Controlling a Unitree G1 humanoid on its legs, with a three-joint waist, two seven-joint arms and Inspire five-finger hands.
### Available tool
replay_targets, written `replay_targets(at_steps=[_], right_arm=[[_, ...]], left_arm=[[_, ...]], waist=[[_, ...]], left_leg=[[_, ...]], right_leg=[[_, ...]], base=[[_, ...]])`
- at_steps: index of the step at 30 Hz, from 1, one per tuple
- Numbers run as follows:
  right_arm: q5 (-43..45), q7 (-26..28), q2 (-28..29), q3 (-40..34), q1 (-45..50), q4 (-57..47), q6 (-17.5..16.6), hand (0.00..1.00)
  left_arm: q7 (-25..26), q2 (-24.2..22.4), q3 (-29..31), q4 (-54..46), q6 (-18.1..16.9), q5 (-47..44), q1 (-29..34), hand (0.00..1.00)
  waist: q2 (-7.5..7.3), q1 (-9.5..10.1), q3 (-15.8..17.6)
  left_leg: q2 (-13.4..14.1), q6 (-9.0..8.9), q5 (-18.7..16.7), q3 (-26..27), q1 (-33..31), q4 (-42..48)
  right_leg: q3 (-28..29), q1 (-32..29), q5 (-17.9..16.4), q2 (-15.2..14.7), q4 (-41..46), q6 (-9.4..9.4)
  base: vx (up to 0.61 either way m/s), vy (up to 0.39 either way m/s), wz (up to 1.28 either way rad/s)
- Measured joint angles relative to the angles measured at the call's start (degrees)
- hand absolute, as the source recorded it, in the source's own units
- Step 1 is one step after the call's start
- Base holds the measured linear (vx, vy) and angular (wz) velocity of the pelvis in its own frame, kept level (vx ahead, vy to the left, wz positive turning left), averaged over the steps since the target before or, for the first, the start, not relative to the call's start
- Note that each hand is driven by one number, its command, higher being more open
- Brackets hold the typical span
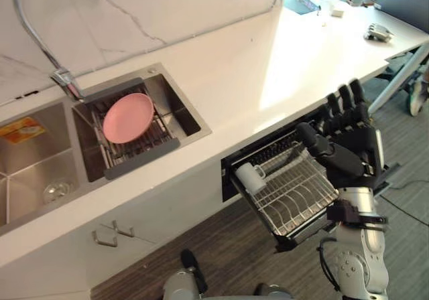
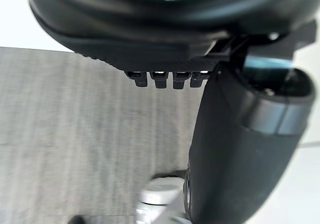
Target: Walk over to the sink, pick up the cup, carry it to the dishwasher, place the cup inside the dishwasher, then close the dishwasher door
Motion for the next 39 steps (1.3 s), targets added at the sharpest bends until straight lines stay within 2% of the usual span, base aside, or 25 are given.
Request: replay_targets(at_steps=[5,7,8,11,16,17,19,20,21,22,23,24,25,27,28,31,32,33,34,39], right_arm=[[0.0,-3.24,0.09,2.22,-2.42,3.73,0.55,1.0],[0.02,-5.42,0.09,2.22,-2.41,5.27,0.98,1.0],[0.03,-6.54,0.05,2.22,-2.41,5.7,1.28,1.0],[0.02,-7.47,0.07,2.27,-2.41,5.88,2.11,1.0],[-0.47,-8.83,0.93,2.47,-2.79,5.91,2.38,1.0],[-0.7,-9.6,0.89,2.32,-2.89,6.06,2.48,1.0],[-0.77,-10.63,0.88,1.65,-3.14,6.95,2.51,1.0],[-0.93,-11.36,0.69,1.23,-3.12,7.65,2.51,1.0],[-0.95,-12.1,0.01,0.84,-3.41,9.37,2.54,1.0],[-0.93,-13.03,-0.01,0.79,-3.37,11.52,2.61,1.0],[-0.9,-13.34,0.2,0.71,-3.31,12.44,2.67,1.0],[-0.91,-13.51,0.65,1.04,-2.96,13.8,2.75,1.0],[-0.91,-13.33,1.11,1.34,-2.09,13.85,2.83,1.0],[-0.9,-12.98,1.39,1.3,-1.37,13.7,2.83,1.0],[-0.74,-12.63,1.38,1.0,-1.31,13.19,2.84,1.0],[-0.6,-12.31,1.35,-0.06,-0.67,10.8,2.82,1.0],[-0.6,-12.37,1.36,-0.5,0.09,9.72,2.77,1.0],[-0.6,-12.44,1.46,-0.51,1.22,9.08,2.77,1.0],[-0.41,-11.82,1.88,-4.46,4.31,6.75,1.75,1.0],[-0.38,-11.83,1.89,-4.32,4.31,6.78,1.74,1.0]], left_arm=[[-0.22,-0.72,-0.14,1.56,-0.28,0.3,0.27,1.0],[-0.25,-0.64,-0.34,1.67,-0.57,0.33,0.08,1.0],[-0.43,-0.46,-1.01,1.78,-0.76,0.28,0.0,1.0],[-1.63,-0.37,-3.67,1.8,-2.11,0.07,0.2,1.0],[-4.43,1.12,-7.74,1.45,-4.98,-1.56,0.24,1.0],[-4.88,1.73,-8.81,1.62,-5.1,-2.3,0.24,1.0],[-5.05,2.79,-10.51,1.77,-4.97,-2.27,-0.06,1.0],[-5.25,3.42,-11.65,2.02,-4.67,-1.79,-0.44,1.0],[-5.46,3.9,-13.11,3.12,-4.45,-0.51,-1.35,1.0],[-5.35,4.51,-14.22,3.9,-4.37,1.51,-2.27,1.0],[-5.2,4.97,-14.84,3.95,-4.41,1.63,-2.51,1.0],[-4.81,6.25,-15.74,3.86,-4.4,1.76,-3.16,1.0],[-4.81,7.57,-16.05,3.81,-4.37,1.78,-3.78,1.0],[-4.88,8.31,-16.52,3.99,-3.69,1.73,-4.52,1.0],[-4.95,8.35,-17.22,4.05,-2.75,1.39,-5.02,1.0],[-5.03,8.77,-18.14,4.36,-1.02,1.4,-6.13,1.0],[-5.06,8.78,-18.13,5.09,-0.57,1.41,-6.62,1.0],[-5.12,8.92,-18.03,5.9,-0.54,1.41,-6.47,1.0],[-6.08,8.78,-16.9,6.5,-0.48,3.07,-4.02,1.0],[-6.09,8.79,-16.97,6.49,-0.43,2.92,-4.17,1.0]], waist=[[-0.09,-0.02,-1.03],[-0.12,-0.43,-1.95],[-0.15,-0.58,-2.04],[-0.2,-0.53,-3.36],[-1.64,0.05,-4.64],[-2.3,0.11,-4.78],[-3.29,0.12,-5.08],[-3.6,0.1,-5.09],[-3.61,0.23,-5.07],[-3.92,0.73,-4.88],[-4.35,0.89,-4.62],[-5.19,0.86,-3.94],[-6.07,0.87,-3.24],[-6.33,0.68,-3.12],[-6.45,0.62,-2.95],[-6.6,0.47,-2.69],[-6.49,-0.02,-2.58],[-6.66,-0.08,-2.62],[-7.5,-0.27,-3.29],[-7.45,-0.35,-3.35]], left_leg=[[-2.23,1.13,0.77,-0.07,1.11,-2.08],[-3.11,1.51,1.01,1.53,1.67,-3.95],[-3.68,2.01,1.37,3.98,2.88,-5.5],[-6.77,2.96,3.0,4.64,5.03,-10.31],[-10.15,4.27,2.27,2.75,5.04,-10.63],[-11.26,4.65,1.84,2.01,4.91,-10.63],[-13.79,4.77,0.73,0.58,4.93,-10.61],[-15.04,5.01,-0.37,-0.34,5.15,-10.57],[-15.87,5.94,-0.98,-1.37,5.27,-10.36],[-15.97,6.89,-1.65,-2.8,5.74,-9.83],[-15.94,7.17,-1.85,-3.57,6.18,-9.7],[-15.91,7.92,-2.39,-5.84,7.38,-9.72],[-15.63,8.15,-2.56,-8.42,7.99,-9.86],[-15.63,8.37,-2.73,-10.85,8.82,-10.33],[-16.07,8.81,-3.11,-12.71,9.92,-10.47],[-17.37,9.45,-3.63,-15.63,10.16,-10.49],[-17.51,9.42,-3.96,-16.23,10.2,-10.51],[-17.64,7.29,-5.57,-16.06,10.87,-10.51],[-15.16,4.42,-11.75,-12.76,16.09,-6.22],[-15.2,4.46,-11.7,-13.64,15.71,-6.05]], right_leg=[[-2.3,1.99,0.35,-1.25,-0.44,0.92],[-3.39,2.4,0.48,-1.97,-0.71,1.46],[-4.24,3.27,0.59,-2.53,-1.05,2.0],[-5.09,3.94,0.68,-4.23,-1.13,3.38],[-7.47,4.82,0.81,-7.04,-0.79,5.06],[-8.27,4.64,-0.07,-8.45,0.98,5.69],[-9.86,3.46,-3.76,-12.71,7.41,4.14],[-11.05,3.13,-5.51,-14.85,11.73,1.28],[-11.14,0.64,-5.34,-18.28,21.46,-2.9],[-8.58,-3.38,-2.09,-21.38,31.35,-8.87],[-6.56,-4.83,-0.03,-22.12,35.42,-12.0],[-0.72,-7.73,-0.68,-21.45,40.71,-11.39],[3.72,-9.93,-4.21,-18.09,42.5,-7.42],[6.63,-11.97,-7.05,-14.48,41.08,-4.89],[8.11,-13.25,-8.19,-11.71,36.95,-2.81],[12.95,-16.68,-8.35,-8.25,29.08,-1.65],[14.82,-17.9,-7.64,-7.03,26.25,-0.45],[15.01,-17.98,-6.72,-6.12,23.62,0.39],[12.61,-8.35,5.32,-2.04,6.01,-3.2],[11.73,-8.2,5.16,-2.24,6.21,-3.18]], base=[[0.04,0.044,0.23],[0.03,0.059,0.28],[0.04,0.087,0.29],[0.04,0.118,0.17],[0.02,0.108,0.24],[0.01,0.113,0.42],[0.02,0.129,0.52],[0.05,0.096,0.59],[0.09,0.173,0.71],[0.09,0.154,0.58],[0.12,0.185,0.62],[0.11,0.101,0.79],[0.11,0.08,0.89],[0.13,0.047,0.84],[0.14,0.038,0.76],[0.14,0.022,0.7],[0.16,0.017,0.77],[0.13,0.014,0.62],[0.07,0.005,0.27],[0.0,0.0,0.08]])
